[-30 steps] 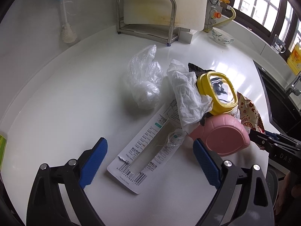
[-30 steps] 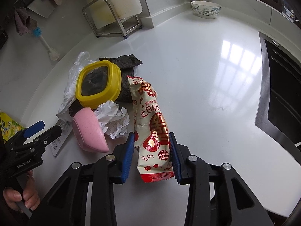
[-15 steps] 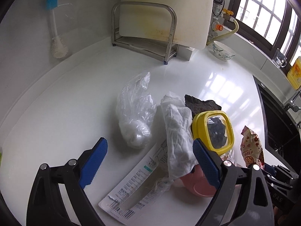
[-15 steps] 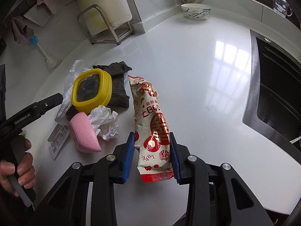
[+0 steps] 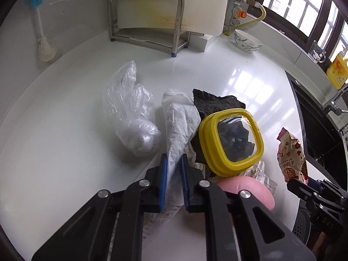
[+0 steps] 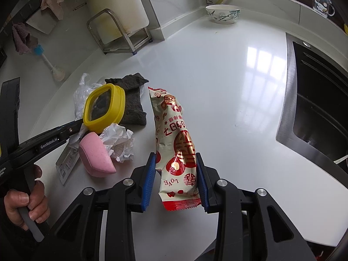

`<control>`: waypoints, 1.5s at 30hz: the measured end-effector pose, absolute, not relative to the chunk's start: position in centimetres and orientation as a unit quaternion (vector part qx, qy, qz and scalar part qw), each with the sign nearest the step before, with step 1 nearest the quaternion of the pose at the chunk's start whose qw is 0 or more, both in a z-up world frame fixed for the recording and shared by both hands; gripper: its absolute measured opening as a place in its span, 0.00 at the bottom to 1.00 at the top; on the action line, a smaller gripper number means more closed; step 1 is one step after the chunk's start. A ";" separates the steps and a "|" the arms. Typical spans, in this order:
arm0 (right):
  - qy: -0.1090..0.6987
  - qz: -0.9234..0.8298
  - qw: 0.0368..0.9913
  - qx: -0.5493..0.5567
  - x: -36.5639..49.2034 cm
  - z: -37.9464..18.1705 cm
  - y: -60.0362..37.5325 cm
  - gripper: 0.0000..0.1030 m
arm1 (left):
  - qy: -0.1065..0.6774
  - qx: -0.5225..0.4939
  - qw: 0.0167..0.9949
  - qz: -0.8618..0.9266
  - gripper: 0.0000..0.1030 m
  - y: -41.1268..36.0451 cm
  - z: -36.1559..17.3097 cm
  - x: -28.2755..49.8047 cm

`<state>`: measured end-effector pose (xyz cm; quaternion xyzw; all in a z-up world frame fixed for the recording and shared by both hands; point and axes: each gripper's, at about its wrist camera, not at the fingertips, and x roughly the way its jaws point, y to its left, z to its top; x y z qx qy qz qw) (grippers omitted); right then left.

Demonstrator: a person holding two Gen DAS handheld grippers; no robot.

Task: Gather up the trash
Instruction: 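Grasp the white tissue with the left tool while the right tool holds the wrapper, then carry the tissue and wrapper over the basket with both tools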

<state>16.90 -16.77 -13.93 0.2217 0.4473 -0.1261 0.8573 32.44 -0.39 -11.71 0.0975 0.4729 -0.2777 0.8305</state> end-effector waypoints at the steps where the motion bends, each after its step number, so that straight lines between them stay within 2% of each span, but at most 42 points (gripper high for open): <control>1: 0.447 -0.125 0.858 0.222 16.9 -13.9 -16.8 0.33 | 0.471 0.097 0.832 -0.278 0.06 -0.3 -11.5 32.3; 6: 0.446 -0.120 0.858 0.223 16.9 -13.7 -16.8 0.33 | 0.468 0.089 0.835 -0.274 0.03 0.7 -10.5 32.0; 30: 0.416 -0.087 0.878 0.219 15.1 -11.1 -16.9 0.33 | 0.392 0.074 0.885 -0.240 0.03 2.7 -1.1 30.3; 45: 0.402 -0.058 0.888 0.214 11.0 -8.8 -17.9 0.33 | 0.382 0.086 0.890 -0.235 0.03 2.6 1.8 22.3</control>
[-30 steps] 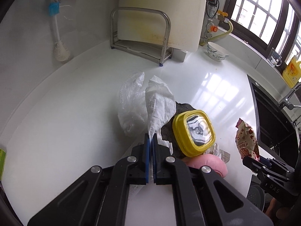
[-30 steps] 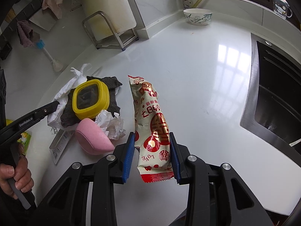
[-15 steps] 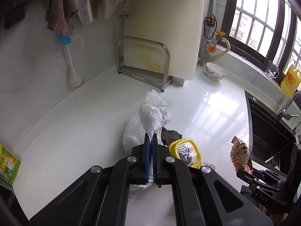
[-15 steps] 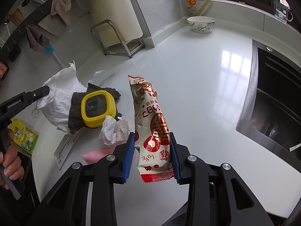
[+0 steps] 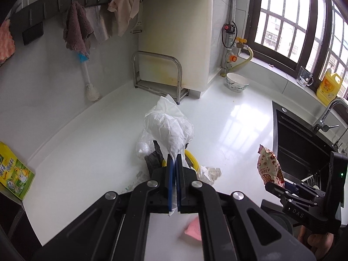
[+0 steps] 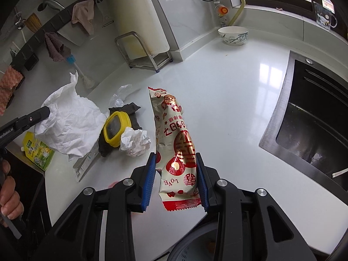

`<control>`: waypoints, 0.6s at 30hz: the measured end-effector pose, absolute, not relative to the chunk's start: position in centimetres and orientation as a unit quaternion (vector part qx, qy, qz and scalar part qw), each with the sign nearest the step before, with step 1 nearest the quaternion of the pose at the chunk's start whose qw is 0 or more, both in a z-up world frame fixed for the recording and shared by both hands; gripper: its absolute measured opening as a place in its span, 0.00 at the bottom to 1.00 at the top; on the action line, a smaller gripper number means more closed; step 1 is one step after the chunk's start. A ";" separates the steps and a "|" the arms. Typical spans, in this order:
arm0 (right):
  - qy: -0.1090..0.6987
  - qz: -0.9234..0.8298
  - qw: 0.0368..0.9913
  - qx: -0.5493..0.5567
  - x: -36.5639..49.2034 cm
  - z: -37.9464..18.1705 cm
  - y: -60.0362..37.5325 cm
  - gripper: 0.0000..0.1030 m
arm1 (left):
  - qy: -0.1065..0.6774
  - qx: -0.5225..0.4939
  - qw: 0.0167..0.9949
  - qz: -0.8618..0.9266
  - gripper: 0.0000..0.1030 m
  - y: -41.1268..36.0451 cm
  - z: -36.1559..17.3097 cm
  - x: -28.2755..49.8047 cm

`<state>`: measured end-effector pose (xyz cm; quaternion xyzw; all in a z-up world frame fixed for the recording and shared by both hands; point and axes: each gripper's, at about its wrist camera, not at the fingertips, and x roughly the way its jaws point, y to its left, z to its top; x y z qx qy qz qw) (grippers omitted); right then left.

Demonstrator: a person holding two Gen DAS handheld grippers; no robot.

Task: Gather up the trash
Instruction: 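Carry the tissue and wrapper over the basket with both tools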

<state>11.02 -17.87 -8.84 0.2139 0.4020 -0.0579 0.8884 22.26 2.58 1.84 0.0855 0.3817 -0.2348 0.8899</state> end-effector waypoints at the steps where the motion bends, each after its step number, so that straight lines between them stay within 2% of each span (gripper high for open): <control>1: 0.402 -0.056 0.889 0.212 10.5 -8.7 -17.9 0.33 | 0.382 0.084 0.890 -0.234 0.03 2.5 1.9 21.5; 18: 0.420 -0.005 0.888 0.187 -1.0 -8.5 -21.3 0.33 | 0.407 0.072 0.879 -0.239 0.03 -2.4 1.7 5.1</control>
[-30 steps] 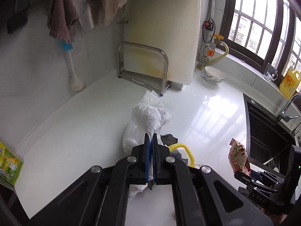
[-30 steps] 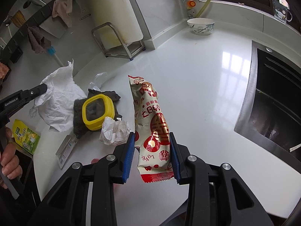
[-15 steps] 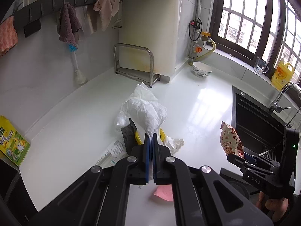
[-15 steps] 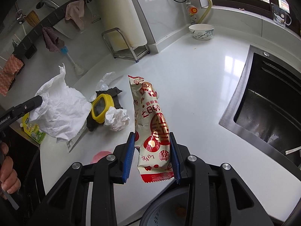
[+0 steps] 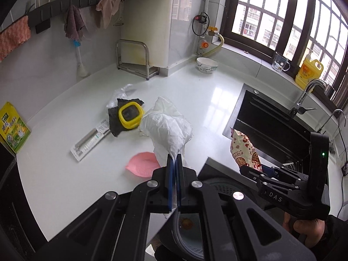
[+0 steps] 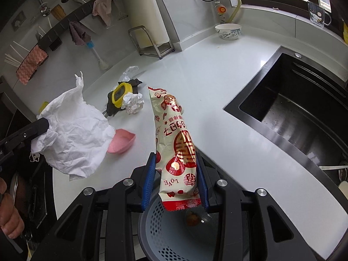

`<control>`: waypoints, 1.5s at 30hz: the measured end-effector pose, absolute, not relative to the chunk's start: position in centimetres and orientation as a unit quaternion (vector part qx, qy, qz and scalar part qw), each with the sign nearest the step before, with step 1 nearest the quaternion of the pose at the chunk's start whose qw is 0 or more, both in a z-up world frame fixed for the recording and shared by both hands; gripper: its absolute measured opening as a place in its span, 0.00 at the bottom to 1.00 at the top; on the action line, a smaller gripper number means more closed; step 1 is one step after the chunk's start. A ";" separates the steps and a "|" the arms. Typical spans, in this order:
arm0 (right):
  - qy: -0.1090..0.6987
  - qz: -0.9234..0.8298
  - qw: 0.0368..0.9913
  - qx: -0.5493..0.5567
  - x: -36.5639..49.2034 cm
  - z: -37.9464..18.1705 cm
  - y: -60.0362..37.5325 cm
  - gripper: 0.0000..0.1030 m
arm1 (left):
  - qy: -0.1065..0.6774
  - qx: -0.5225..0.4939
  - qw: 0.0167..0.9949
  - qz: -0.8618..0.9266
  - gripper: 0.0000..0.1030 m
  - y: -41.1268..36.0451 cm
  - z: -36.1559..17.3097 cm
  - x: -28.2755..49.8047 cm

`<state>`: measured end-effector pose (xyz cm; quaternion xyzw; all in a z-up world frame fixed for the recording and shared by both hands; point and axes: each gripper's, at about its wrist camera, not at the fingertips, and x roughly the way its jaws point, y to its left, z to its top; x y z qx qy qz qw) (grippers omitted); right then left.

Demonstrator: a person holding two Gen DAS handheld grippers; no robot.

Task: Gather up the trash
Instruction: 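Carry the tissue and wrapper over the basket with both tools, then open both tools to drop tissue and wrapper into the basket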

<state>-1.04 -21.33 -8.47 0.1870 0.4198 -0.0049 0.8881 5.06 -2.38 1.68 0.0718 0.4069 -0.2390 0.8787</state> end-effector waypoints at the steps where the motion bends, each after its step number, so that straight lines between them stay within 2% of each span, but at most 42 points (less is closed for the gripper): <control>1: 0.422 -0.004 0.887 0.186 -1.7 -8.6 -21.6 0.33 | 0.409 0.074 0.877 -0.240 0.03 -2.8 1.4 4.3; 15: 0.474 0.015 0.864 0.168 -9.3 -12.8 -23.7 0.33 | 0.472 0.087 0.839 -0.256 0.03 -7.9 -5.8 -3.8; 22: 0.511 0.020 0.841 0.175 -9.8 -16.5 -23.8 0.33 | 0.511 0.088 0.818 -0.248 0.03 -9.0 -10.4 -3.8; 31: 0.534 0.023 0.825 0.181 -8.5 -20.0 -24.0 0.33 | 0.528 0.089 0.813 -0.228 0.04 -9.7 -13.4 -2.6; 34: 0.537 0.018 0.823 0.185 -8.4 -20.4 -24.3 0.37 | 0.531 0.093 0.814 -0.217 0.04 -9.5 -13.8 -2.4; 37: 0.535 0.014 0.824 0.184 -8.4 -20.4 -24.5 0.51 | 0.533 0.094 0.816 -0.205 0.04 -9.0 -13.9 -2.2; 43: 0.533 0.014 0.824 0.191 -8.6 -20.1 -25.3 0.52 | 0.544 0.090 0.814 -0.182 0.05 -7.7 -14.1 -2.2; 45: 0.532 0.015 0.824 0.192 -8.7 -20.0 -25.5 0.52 | 0.548 0.089 0.813 -0.177 0.09 -7.4 -14.2 -2.3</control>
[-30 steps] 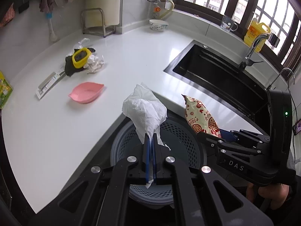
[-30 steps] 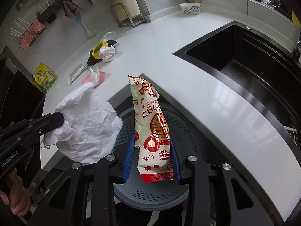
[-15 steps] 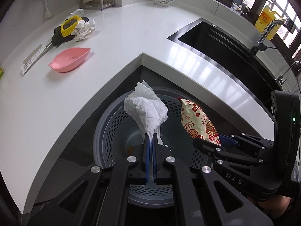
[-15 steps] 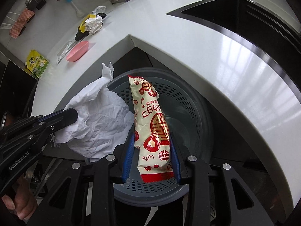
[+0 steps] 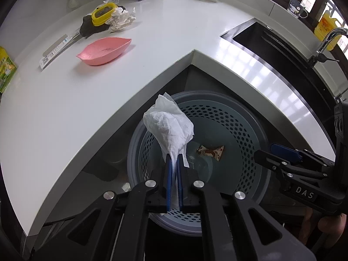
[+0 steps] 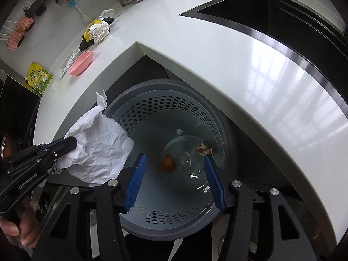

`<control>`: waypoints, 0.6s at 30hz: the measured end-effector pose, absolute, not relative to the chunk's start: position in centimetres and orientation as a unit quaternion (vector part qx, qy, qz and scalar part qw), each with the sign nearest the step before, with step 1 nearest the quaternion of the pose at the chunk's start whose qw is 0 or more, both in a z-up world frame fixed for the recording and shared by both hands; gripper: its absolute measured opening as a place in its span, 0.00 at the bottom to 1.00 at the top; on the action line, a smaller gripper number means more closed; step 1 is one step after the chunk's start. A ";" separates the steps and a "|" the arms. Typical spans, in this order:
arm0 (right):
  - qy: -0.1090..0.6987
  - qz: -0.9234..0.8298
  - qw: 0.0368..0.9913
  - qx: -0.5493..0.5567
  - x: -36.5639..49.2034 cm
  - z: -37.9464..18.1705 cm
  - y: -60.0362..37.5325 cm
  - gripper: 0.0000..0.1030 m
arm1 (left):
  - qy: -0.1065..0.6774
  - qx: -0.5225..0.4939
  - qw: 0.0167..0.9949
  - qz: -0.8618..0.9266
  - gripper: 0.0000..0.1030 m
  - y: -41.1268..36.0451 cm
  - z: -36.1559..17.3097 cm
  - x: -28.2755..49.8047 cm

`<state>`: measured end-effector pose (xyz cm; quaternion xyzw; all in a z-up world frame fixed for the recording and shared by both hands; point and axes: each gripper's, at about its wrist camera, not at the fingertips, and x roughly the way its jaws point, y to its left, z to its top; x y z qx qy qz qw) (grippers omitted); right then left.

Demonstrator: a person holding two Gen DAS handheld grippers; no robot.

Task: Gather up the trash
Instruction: 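Open both tools to drop tissue and wrapper into the basket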

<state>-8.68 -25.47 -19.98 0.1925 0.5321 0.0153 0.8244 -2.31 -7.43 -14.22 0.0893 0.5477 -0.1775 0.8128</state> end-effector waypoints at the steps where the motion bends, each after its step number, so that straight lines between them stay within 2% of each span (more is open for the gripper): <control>1: 0.532 0.015 0.825 0.193 -8.8 -19.9 -25.5 0.52 | 0.549 0.089 0.812 -0.177 0.10 -7.4 -14.3 -2.4; 4: 0.532 0.017 0.824 0.195 -9.1 -19.9 -25.7 0.53 | 0.549 0.088 0.812 -0.178 0.18 -7.5 -14.2 -2.6; 6: 0.531 0.017 0.824 0.196 -9.2 -19.9 -25.7 0.52 | 0.546 0.089 0.814 -0.178 0.34 -7.8 -14.0 -2.8; 7: 0.530 0.017 0.824 0.197 -9.1 -19.9 -25.7 0.52 | 0.543 0.090 0.815 -0.178 0.39 -7.9 -13.8 -2.8; 9: 0.528 0.016 0.826 0.198 -9.2 -19.7 -25.9 0.52 | 0.533 0.090 0.822 -0.177 0.64 -8.0 -13.3 -3.0; 18: 0.516 0.007 0.830 0.212 -10.2 -18.8 -27.0 0.52 | 0.525 0.094 0.828 -0.173 0.66 -8.1 -12.3 -3.1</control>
